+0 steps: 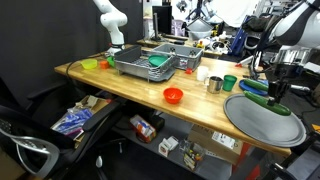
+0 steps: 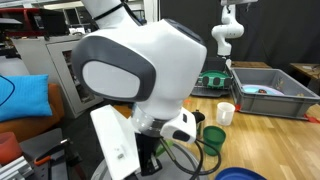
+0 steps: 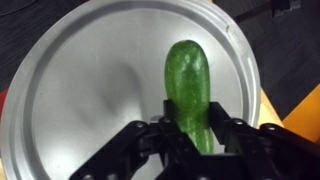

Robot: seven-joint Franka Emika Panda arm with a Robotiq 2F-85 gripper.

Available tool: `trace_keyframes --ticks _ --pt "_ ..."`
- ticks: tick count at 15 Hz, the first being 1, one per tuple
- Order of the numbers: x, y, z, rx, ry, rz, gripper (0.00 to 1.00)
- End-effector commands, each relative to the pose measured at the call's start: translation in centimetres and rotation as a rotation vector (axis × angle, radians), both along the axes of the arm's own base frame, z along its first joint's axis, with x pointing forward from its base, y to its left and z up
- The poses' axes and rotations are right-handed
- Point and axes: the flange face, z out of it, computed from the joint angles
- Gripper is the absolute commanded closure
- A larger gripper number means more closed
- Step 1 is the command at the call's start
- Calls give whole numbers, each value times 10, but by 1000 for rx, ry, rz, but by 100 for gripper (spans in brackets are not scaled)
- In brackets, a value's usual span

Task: Move the zucchini from the blue plate to the grey plate

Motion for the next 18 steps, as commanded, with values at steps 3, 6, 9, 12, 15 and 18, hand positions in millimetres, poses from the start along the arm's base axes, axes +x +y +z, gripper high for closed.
trace_keyframes --ticks 3,6,9,12,15,18 --pt "-16 23 7 120 -36 76 85" --pt "-16 37 1 218 16 198 85" --pt "-20 50 -7 274 105 313 85" --pt "-16 57 -16 287 161 373 85" --pt "-6 58 -28 274 194 396 85" --pt "1 58 -38 254 205 401 75"
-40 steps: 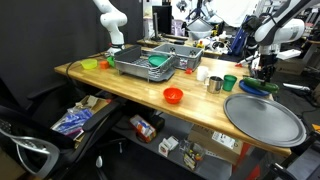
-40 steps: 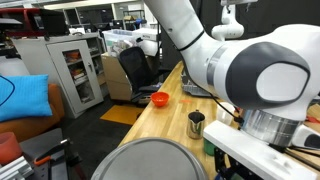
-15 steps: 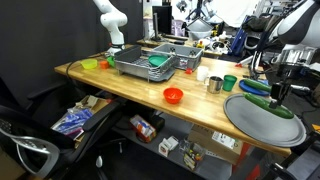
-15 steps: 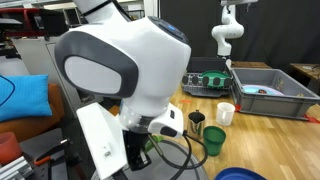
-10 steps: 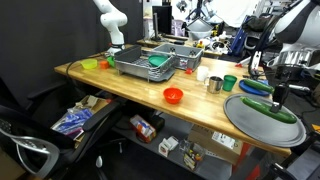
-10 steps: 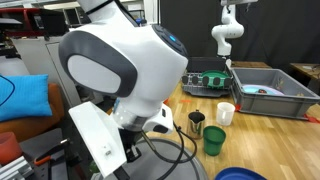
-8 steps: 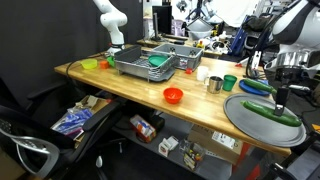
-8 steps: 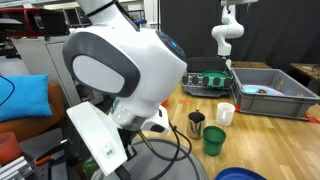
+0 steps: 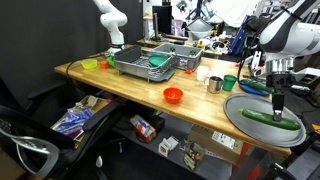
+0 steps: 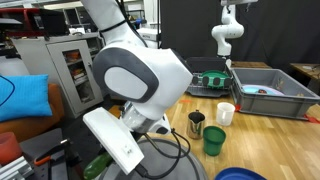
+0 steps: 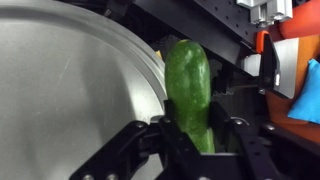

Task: Move the zucchini from the blue plate to the grey plate

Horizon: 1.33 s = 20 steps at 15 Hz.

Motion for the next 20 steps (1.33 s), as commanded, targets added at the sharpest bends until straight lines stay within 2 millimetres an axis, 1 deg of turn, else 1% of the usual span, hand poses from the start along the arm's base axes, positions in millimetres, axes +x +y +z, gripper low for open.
trace_keyframes --ticks 1,3,5,10,13,14,16,20 --pt "9 -2 -10 -18 32 17 71" --pt "12 -2 -14 -29 43 24 64" --pt "15 -3 -18 -38 53 23 34" --pt "21 -5 -18 -36 41 6 1" --pt "30 -10 -4 -19 -19 -59 0" --pt "28 -7 -12 -33 4 -19 0" --pt "32 -10 -7 -31 -11 -41 0" --pt "32 -10 -7 -30 -12 -44 0"
